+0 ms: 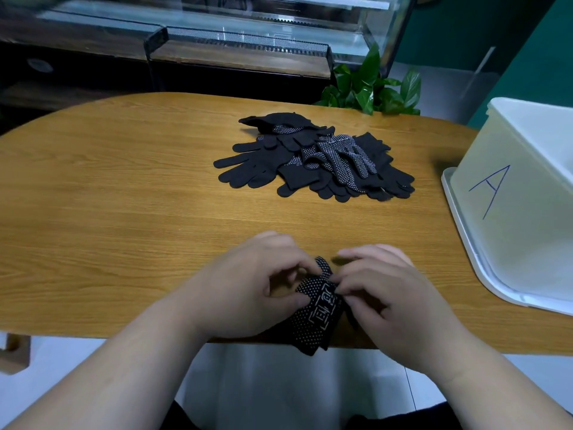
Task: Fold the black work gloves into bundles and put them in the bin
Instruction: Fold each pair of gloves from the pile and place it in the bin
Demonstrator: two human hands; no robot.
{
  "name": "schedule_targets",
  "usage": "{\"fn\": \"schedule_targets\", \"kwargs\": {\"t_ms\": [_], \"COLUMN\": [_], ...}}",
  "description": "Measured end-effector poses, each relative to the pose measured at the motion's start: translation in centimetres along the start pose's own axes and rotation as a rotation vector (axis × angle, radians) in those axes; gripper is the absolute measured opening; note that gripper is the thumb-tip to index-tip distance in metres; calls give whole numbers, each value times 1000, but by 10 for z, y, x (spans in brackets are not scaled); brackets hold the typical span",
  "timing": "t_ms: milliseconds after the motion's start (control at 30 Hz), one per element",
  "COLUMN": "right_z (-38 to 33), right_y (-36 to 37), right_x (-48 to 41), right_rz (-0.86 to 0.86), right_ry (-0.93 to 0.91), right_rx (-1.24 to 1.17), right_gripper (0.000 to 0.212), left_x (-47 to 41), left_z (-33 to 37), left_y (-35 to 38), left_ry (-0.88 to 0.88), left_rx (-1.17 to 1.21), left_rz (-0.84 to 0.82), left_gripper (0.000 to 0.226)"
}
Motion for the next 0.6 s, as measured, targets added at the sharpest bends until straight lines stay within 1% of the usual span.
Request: {"fn": "schedule_targets", "kwargs": {"t_ms": [67,133,233,300,367,400,433,500,533,567,600], "right_z": [3,4,9,14,16,17,16,18,19,19,17], "right_y": [4,8,6,0,-8,-10,-10,-3,2,6,8], "right_x": [-3,-4,-3,-2,-1,-1,-1,1,3,4,3], "right_rz": [0,6,49,97,123,111,74,-40,-95,-137,-158], "right_ry": [38,50,102,157,207,231,257,310,319,313,300], "right_rx": [-4,-20,-76,-124,-148,-145,-135,-86,-52,-26,-6], "right_gripper": [17,19,23,22,16,11,10,22,24,22,15], "left_x": [-1,0,-1,-2,0,0,0,-1,-1,-1,0], "left_z": [-6,-11,-12,-12,-14,-16,-18,-21,-22,-22,-21], "left_y": [6,10,11,9,9,8,7,7,6,5,3], "left_ry": [-35,-59,-75,-97,-129,-150,-173,-217,-239,-259,-274], "left_rx": [-17,-69,-168,-212,-249,-271,-298,-341,-340,-325,-299], "left_rz": [-46,-81,-99,-103,-100,-95,-88,-88,-89,-86,-72], "left_gripper": [45,59,68,73,75,77,79,81,80,78,75]}}
Point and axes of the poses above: each hand's wrist, its own x-axis away from the middle knuckle, its own y-axis out of the palm, z = x × y, the point moved 9 cm from there along -x, towards the middle knuckle, and after that the axes turned 9 degrees about z, right-handed, at the moved point
